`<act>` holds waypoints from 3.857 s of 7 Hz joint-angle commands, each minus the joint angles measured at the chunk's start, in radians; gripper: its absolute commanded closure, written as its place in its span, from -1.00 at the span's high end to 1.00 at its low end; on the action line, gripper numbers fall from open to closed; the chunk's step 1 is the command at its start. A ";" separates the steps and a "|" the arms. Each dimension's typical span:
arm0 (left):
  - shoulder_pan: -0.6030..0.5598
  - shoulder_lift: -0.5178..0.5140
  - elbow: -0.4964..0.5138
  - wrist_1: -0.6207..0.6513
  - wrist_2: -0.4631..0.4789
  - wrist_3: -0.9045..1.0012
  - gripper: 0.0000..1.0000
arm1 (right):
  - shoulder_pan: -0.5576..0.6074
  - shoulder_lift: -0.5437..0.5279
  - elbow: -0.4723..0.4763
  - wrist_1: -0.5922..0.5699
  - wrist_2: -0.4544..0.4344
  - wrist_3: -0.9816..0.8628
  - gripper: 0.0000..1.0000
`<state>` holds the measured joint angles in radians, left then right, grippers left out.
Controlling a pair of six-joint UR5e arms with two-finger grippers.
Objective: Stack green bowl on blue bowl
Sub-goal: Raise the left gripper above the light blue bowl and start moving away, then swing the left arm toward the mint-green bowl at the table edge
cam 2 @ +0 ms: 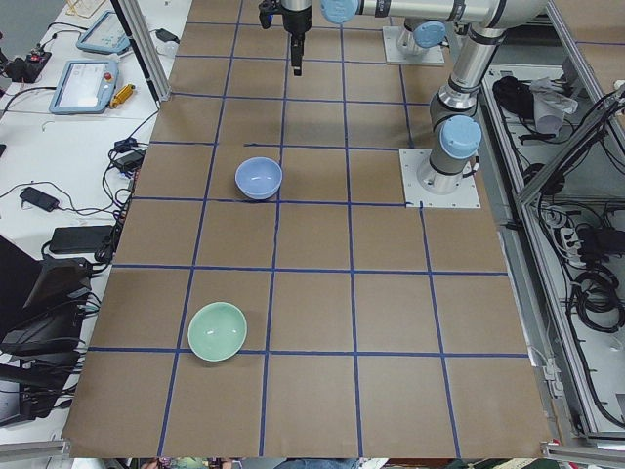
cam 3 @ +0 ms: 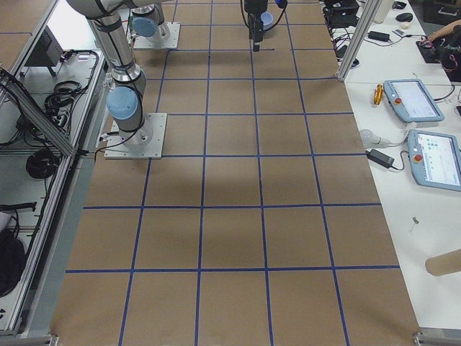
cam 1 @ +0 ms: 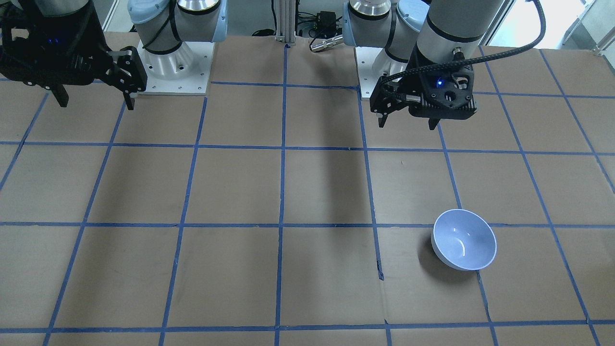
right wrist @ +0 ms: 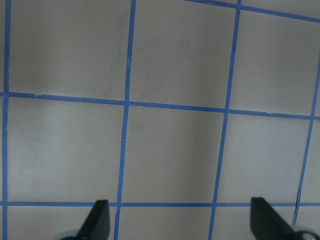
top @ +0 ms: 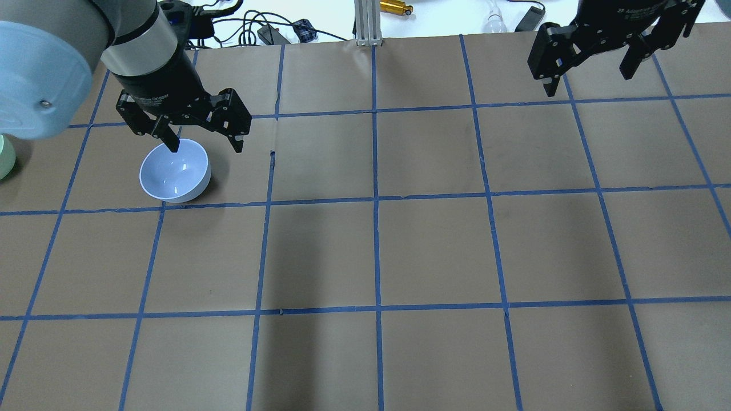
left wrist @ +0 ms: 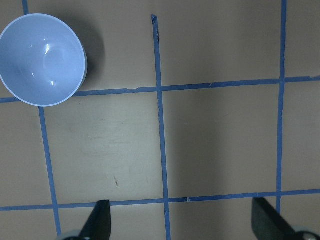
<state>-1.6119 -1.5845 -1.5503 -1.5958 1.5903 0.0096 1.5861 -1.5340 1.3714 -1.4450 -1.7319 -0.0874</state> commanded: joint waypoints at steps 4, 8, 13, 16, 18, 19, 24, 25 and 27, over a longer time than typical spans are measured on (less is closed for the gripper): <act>0.068 -0.003 -0.004 0.010 0.000 0.172 1.00 | 0.000 0.000 0.000 0.000 0.000 0.000 1.00; 0.344 -0.025 -0.007 0.002 0.002 0.572 1.00 | 0.000 0.000 0.000 0.000 0.000 0.000 1.00; 0.680 -0.147 0.007 0.100 -0.001 1.118 1.00 | 0.000 0.000 0.000 0.000 0.000 0.000 1.00; 0.805 -0.289 0.019 0.331 -0.007 1.485 1.00 | 0.000 0.000 0.000 0.000 0.000 0.000 1.00; 0.837 -0.378 0.097 0.384 0.003 1.640 1.00 | 0.000 0.000 0.000 0.000 0.000 0.000 1.00; 0.852 -0.444 0.164 0.384 0.002 1.711 1.00 | 0.000 0.000 0.000 0.000 0.000 0.000 1.00; 0.928 -0.672 0.350 0.384 -0.015 2.050 1.00 | 0.000 0.000 0.000 0.000 0.000 0.000 1.00; 0.932 -0.711 0.392 0.382 -0.024 2.090 1.00 | 0.000 0.000 0.000 0.000 0.000 0.000 1.00; 0.932 -0.785 0.452 0.381 -0.032 2.163 0.95 | 0.000 0.000 0.000 0.000 0.000 0.000 1.00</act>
<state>-0.6801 -2.3282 -1.1285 -1.2143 1.5630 2.1173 1.5861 -1.5340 1.3714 -1.4450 -1.7319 -0.0874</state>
